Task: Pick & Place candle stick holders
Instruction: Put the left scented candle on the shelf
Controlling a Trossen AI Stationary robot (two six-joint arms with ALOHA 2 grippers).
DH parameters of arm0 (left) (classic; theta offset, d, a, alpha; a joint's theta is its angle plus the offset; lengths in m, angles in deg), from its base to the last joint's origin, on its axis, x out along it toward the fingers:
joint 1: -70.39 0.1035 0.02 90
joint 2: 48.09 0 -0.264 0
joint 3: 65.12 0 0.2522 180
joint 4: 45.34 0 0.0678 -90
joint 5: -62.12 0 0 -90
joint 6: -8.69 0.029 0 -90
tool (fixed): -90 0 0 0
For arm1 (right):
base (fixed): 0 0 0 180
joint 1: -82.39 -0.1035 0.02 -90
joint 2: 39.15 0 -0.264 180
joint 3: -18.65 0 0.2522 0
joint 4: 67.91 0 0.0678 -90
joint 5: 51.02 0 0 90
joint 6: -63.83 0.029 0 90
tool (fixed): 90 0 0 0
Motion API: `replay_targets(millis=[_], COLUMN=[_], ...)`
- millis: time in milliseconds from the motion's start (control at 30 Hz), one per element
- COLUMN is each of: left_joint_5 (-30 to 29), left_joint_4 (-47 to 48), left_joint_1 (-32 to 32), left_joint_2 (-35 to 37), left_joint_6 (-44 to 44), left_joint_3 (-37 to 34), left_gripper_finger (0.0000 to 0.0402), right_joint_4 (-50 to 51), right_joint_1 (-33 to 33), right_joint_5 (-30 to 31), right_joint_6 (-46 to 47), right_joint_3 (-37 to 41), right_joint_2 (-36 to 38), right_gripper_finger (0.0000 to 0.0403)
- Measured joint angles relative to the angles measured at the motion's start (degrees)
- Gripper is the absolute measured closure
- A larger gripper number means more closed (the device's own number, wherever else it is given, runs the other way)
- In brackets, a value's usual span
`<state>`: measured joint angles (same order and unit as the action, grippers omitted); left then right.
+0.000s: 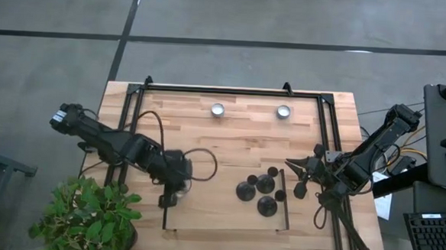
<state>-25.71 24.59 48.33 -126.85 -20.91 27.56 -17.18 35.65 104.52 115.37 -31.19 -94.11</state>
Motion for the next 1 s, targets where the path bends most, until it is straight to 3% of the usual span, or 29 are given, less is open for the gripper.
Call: replay_targets(millis=[100, 200, 400, 600, 733, 1000], left_joint_5=[-7.48, -8.2, 0.34, 4.83, 8.53, 7.76], left_joint_4=[-0.06, -0.47, -4.24, -10.52, -12.28, -6.44], left_joint_1=[3.12, 8.4, 23.69, 37.26, 42.13, 46.4], left_joint_2=[0.04, 0.04, -1.21, -5.07, -10.21, -23.88], left_joint_6=[3.34, 7.96, 16.29, 25.38, 28.46, 32.35], left_joint_3=[1.45, 2.07, 2.08, 1.72, 3.29, 12.73], left_gripper_finger=[0.0332, 0.0332, 0.0333, 0.0333, 0.0333, 0.0332], right_joint_4=[0.0, -0.01, -0.02, -0.03, -0.08, -0.78], right_joint_1=[0.01, 0.0, 0.01, 0.01, -0.02, 0.0], right_joint_5=[0.01, 0.02, 0.02, 0.25, 0.1, -1.07], right_joint_6=[-0.06, -0.07, -0.09, -0.11, 1.13, 3.02], right_joint_3=[0.0, 0.0, 0.04, 0.37, 0.86, 3.19], right_joint_2=[0.0, 0.0, 0.0, 0.02, 0.04, 0.04], right_gripper_finger=[0.0364, 0.0364, 0.0364, 0.0364, 0.0364, 0.0364])
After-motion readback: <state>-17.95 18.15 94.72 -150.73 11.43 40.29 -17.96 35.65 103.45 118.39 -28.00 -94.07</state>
